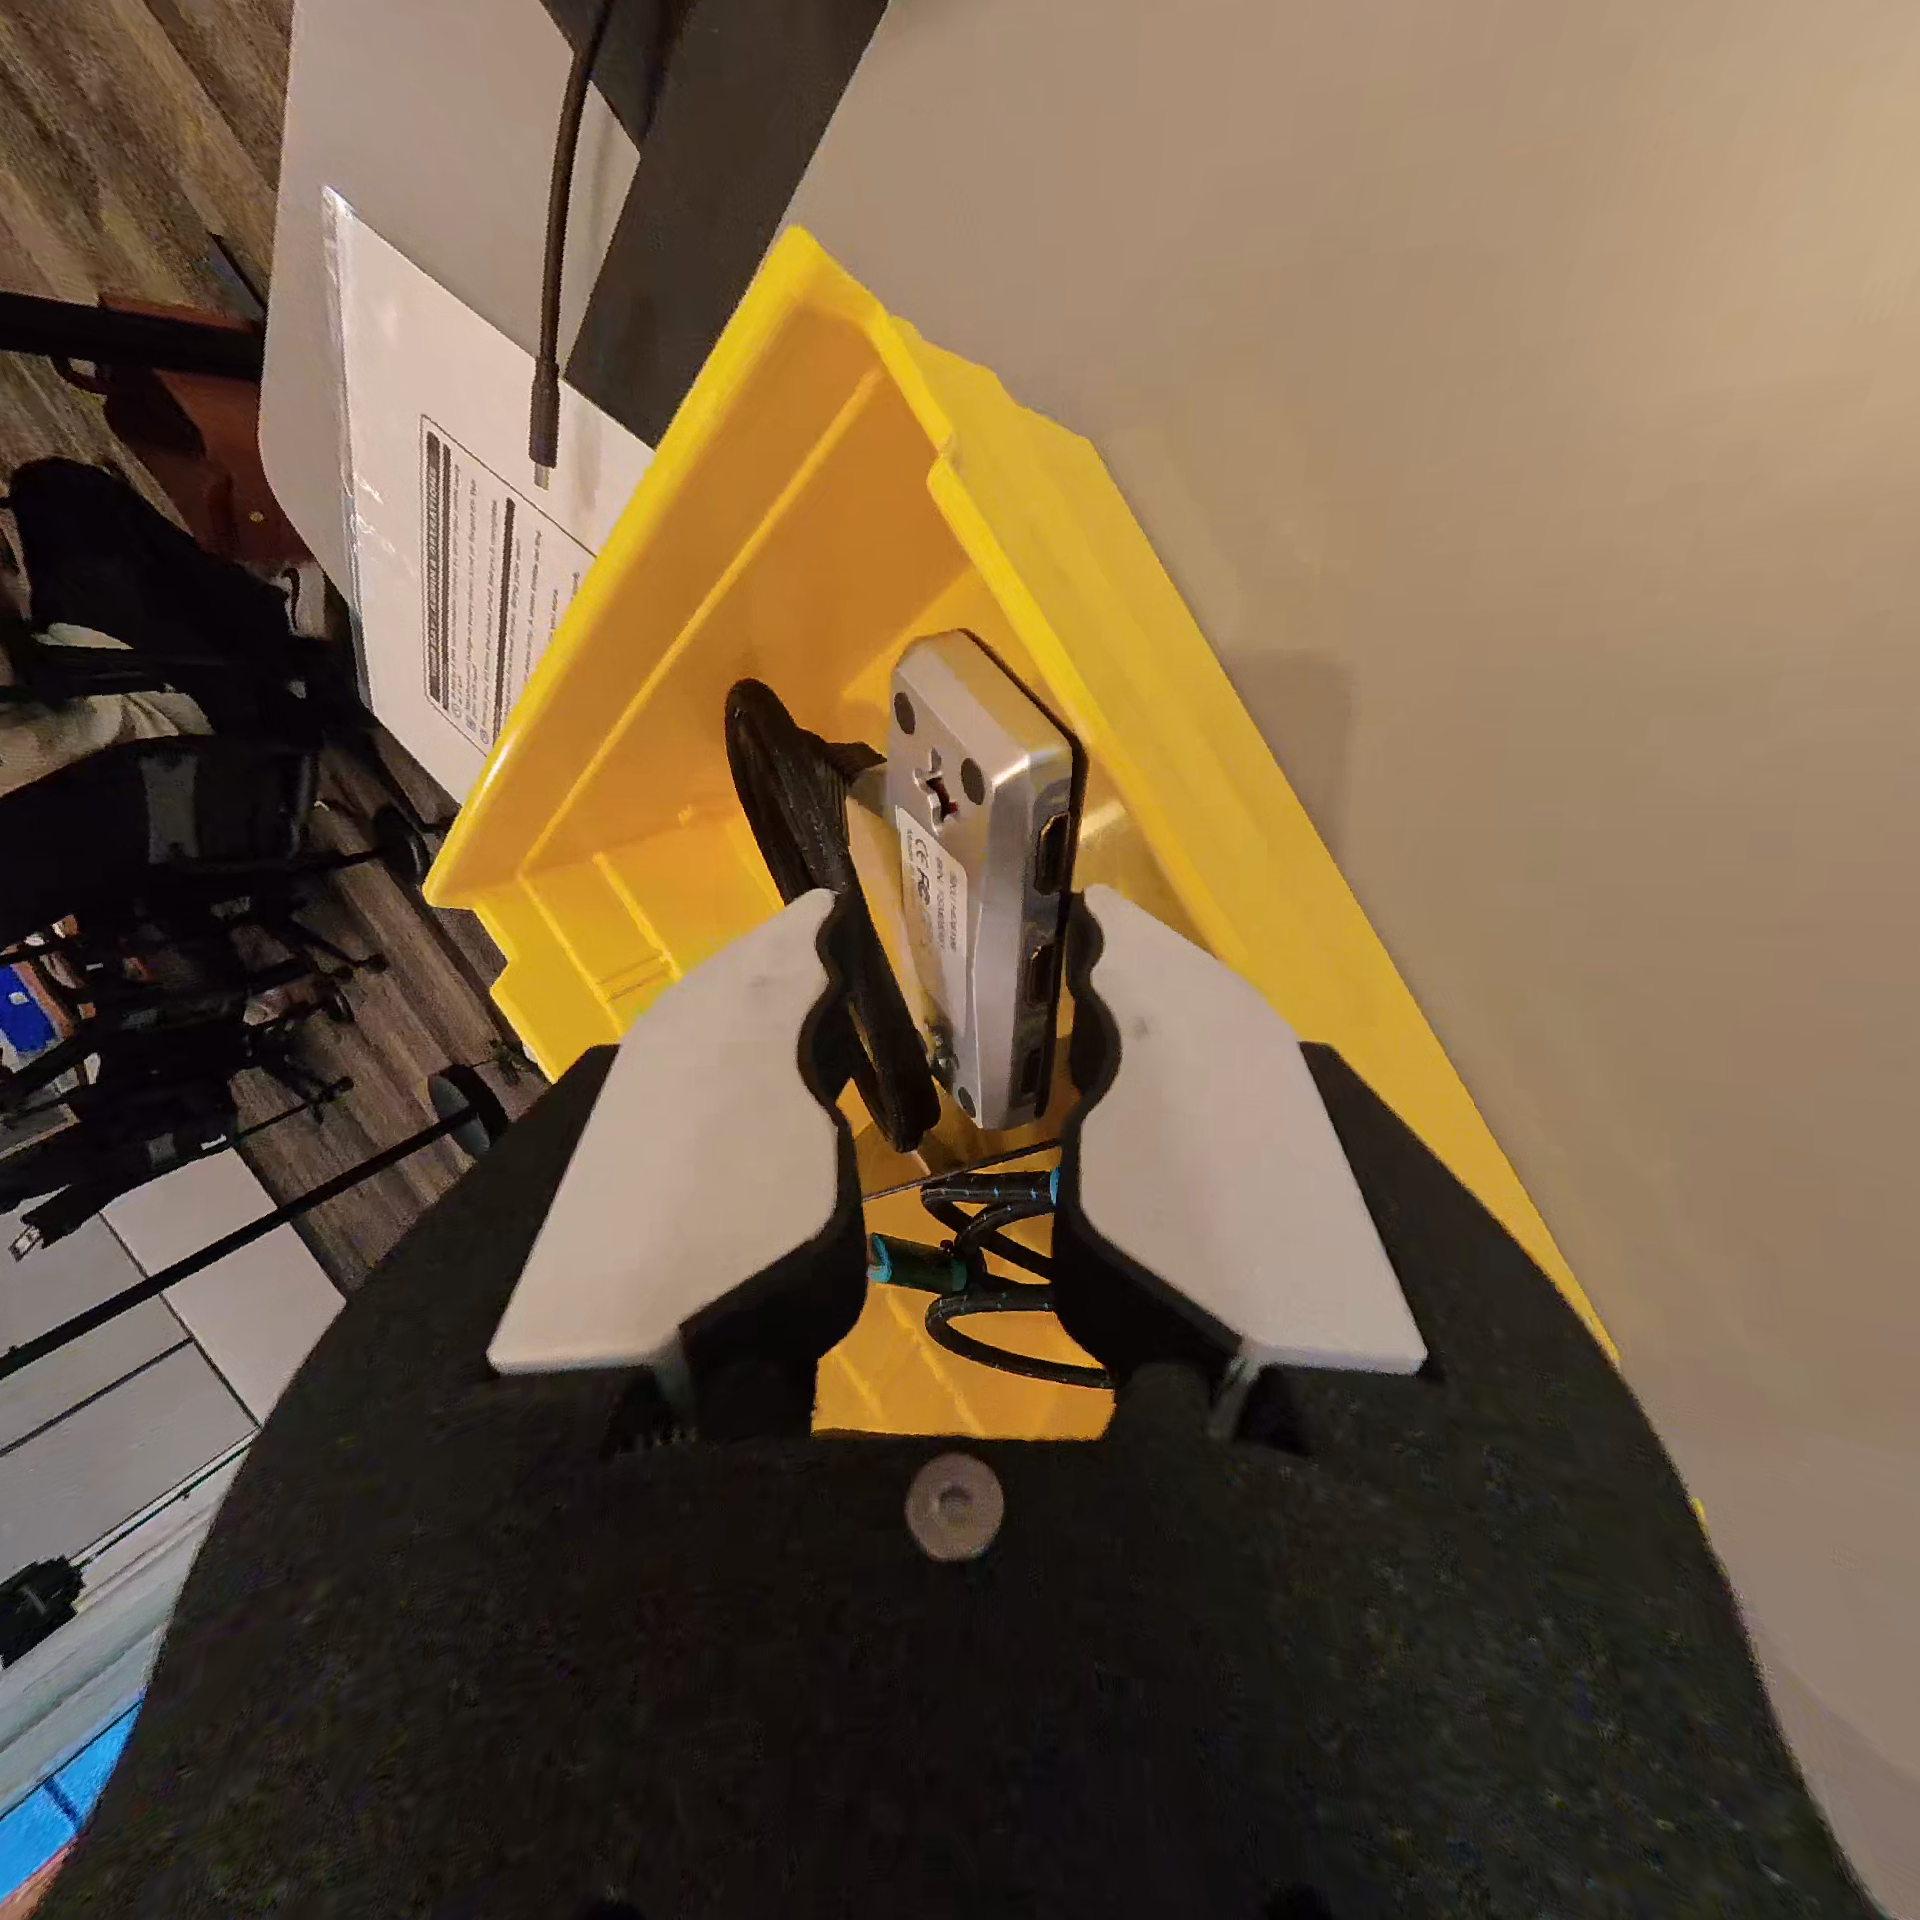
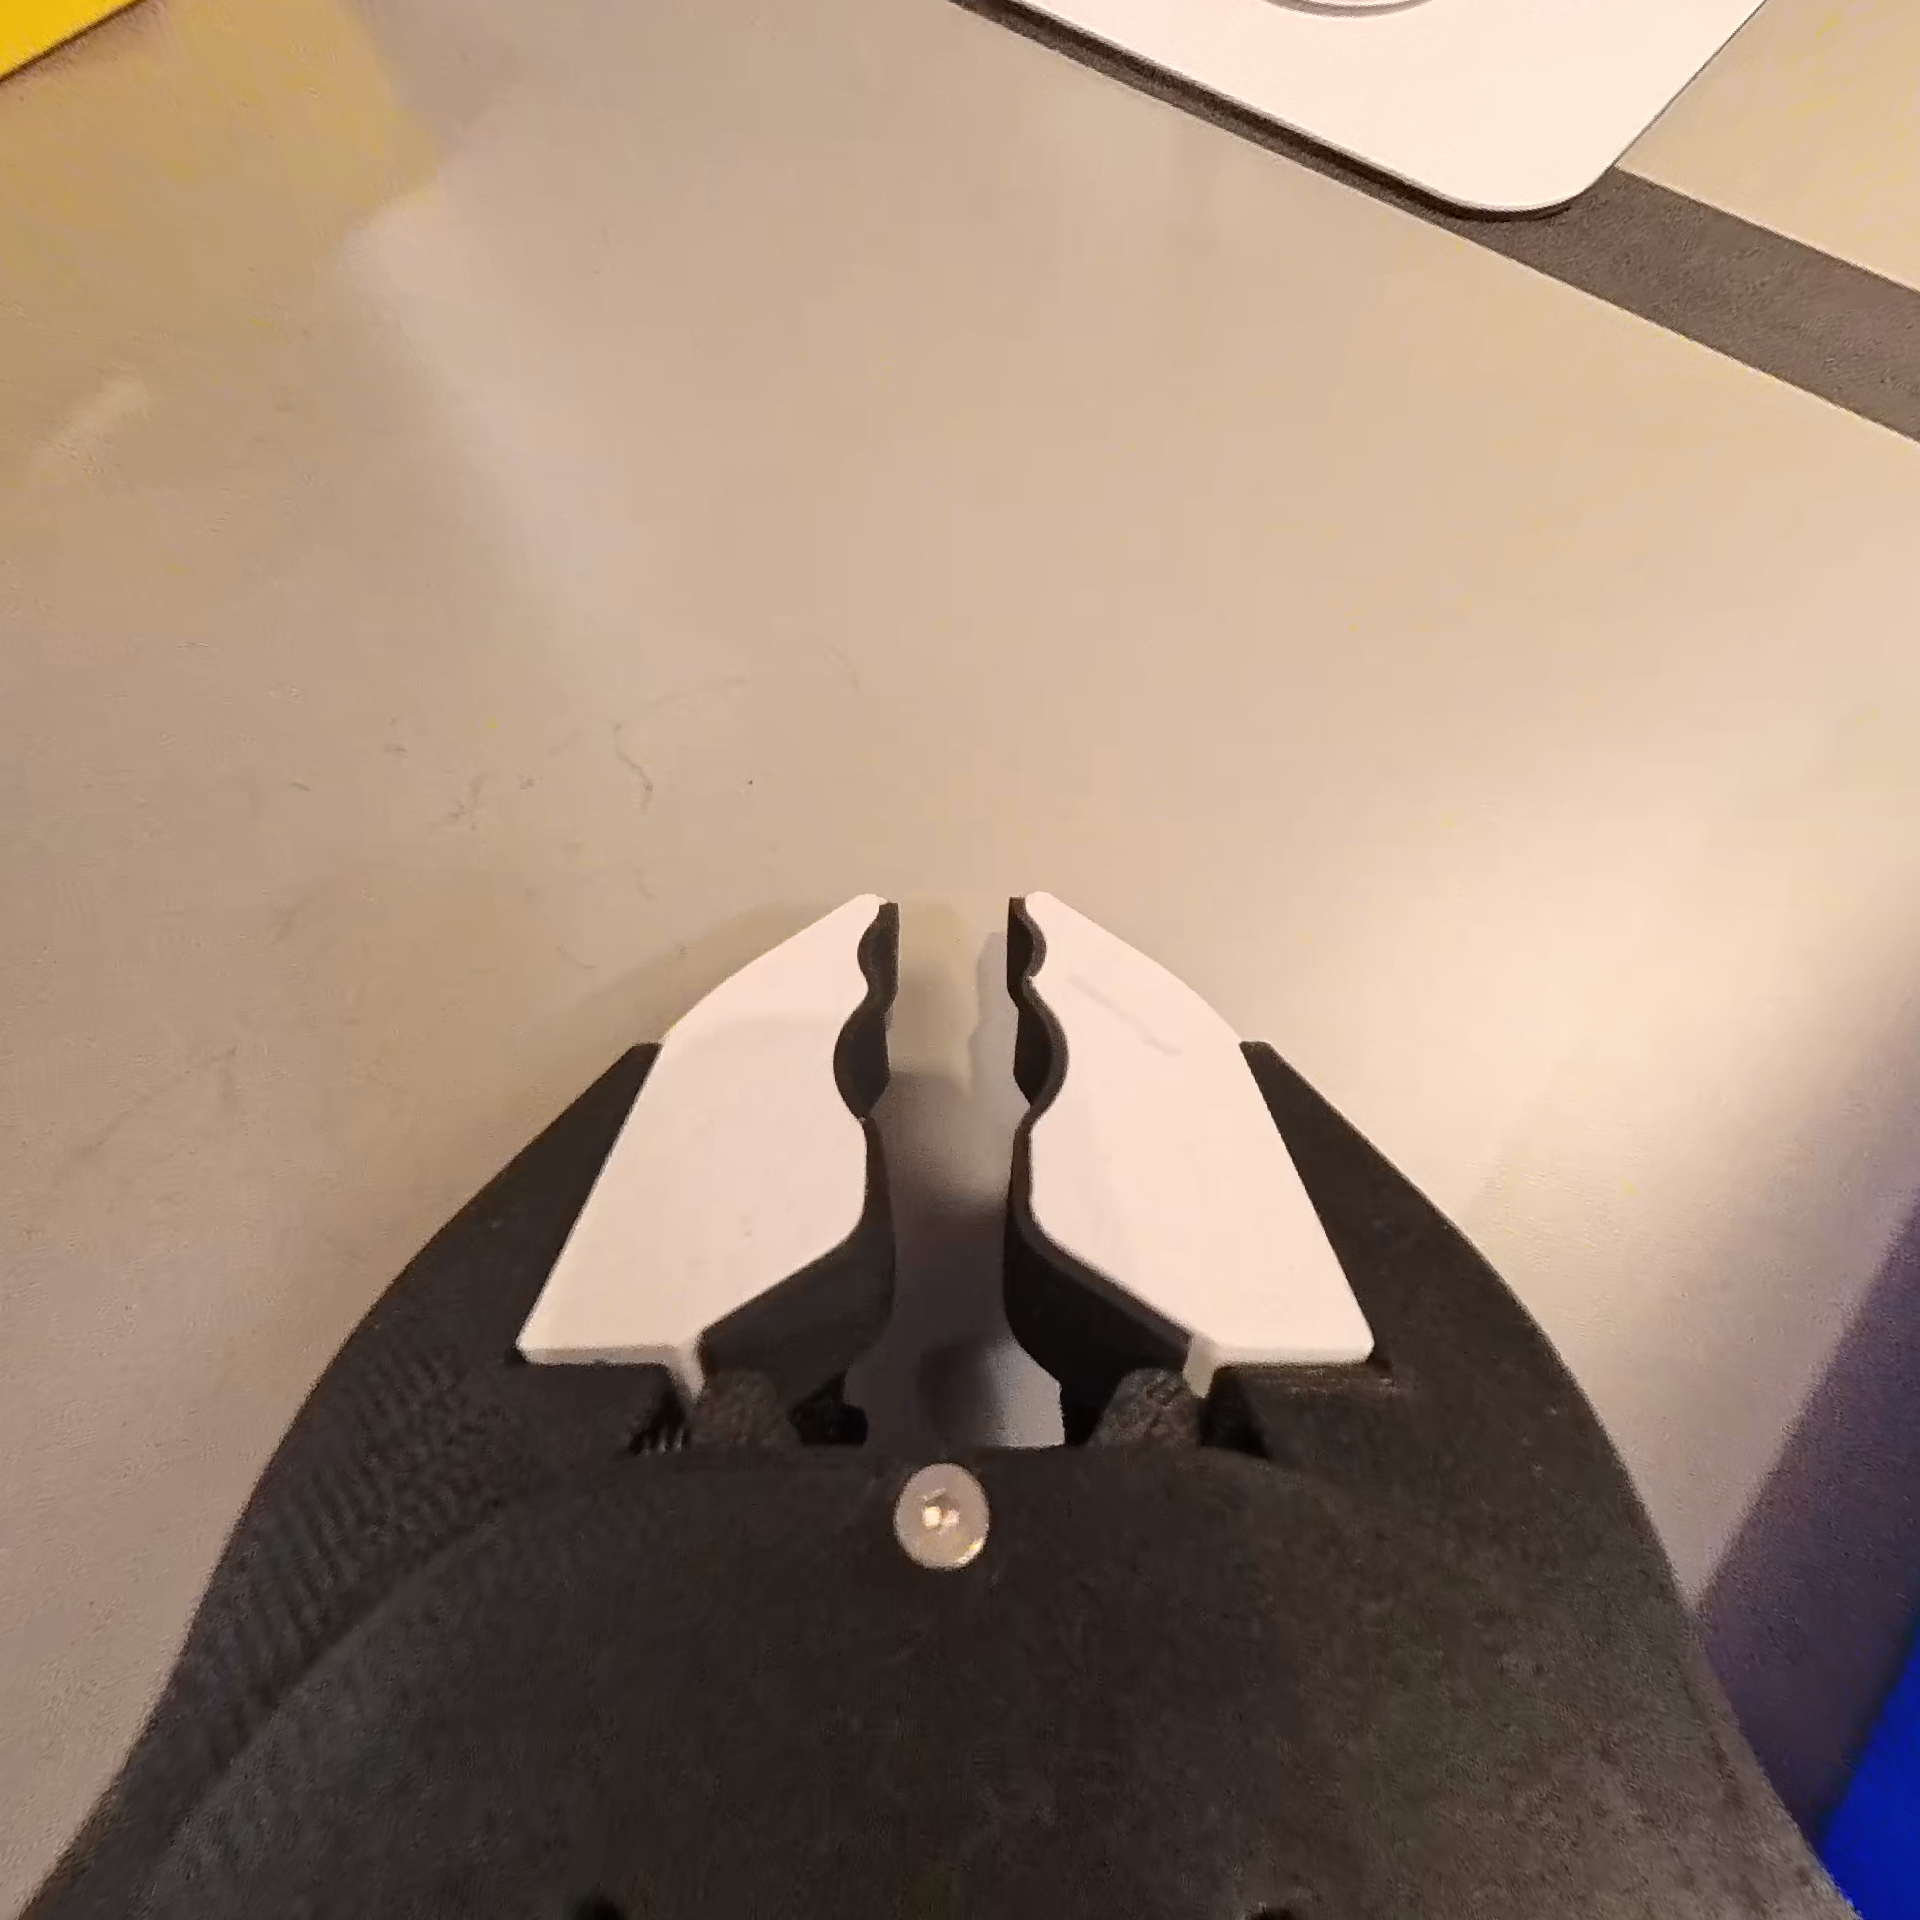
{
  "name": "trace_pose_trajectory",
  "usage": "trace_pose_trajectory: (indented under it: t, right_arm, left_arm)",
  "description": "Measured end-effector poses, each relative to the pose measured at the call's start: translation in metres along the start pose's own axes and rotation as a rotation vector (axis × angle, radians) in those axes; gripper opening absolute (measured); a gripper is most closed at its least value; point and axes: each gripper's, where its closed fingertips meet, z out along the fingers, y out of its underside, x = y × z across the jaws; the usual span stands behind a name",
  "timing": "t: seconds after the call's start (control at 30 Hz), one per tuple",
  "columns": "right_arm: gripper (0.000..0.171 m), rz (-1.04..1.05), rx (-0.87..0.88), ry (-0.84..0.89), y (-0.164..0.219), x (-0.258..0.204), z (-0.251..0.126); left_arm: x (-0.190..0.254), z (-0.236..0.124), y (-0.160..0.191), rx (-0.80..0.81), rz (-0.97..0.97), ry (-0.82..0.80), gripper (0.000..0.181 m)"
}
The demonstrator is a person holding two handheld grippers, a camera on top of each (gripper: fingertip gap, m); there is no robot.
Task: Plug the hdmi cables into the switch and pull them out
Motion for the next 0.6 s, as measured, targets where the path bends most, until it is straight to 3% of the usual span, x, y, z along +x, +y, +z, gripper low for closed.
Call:
trace_pose_trajectory:
  t: [0.3, 0.6]
  right_arm:
    - [0.020, -0.019, 0.002, 0.000, 0.000, -0.002, 0.000]
    - [0.020, -0.018, 0.007, -0.003, 0.000, -0.002, -0.001]
  left_arm:
    - [0.000, 0.005, 0.011, -0.047, 0.039, 0.031, 0.058]
    - [-0.018, 0.005, 0.010, 0.031, -0.090, 0.048, 0.055]
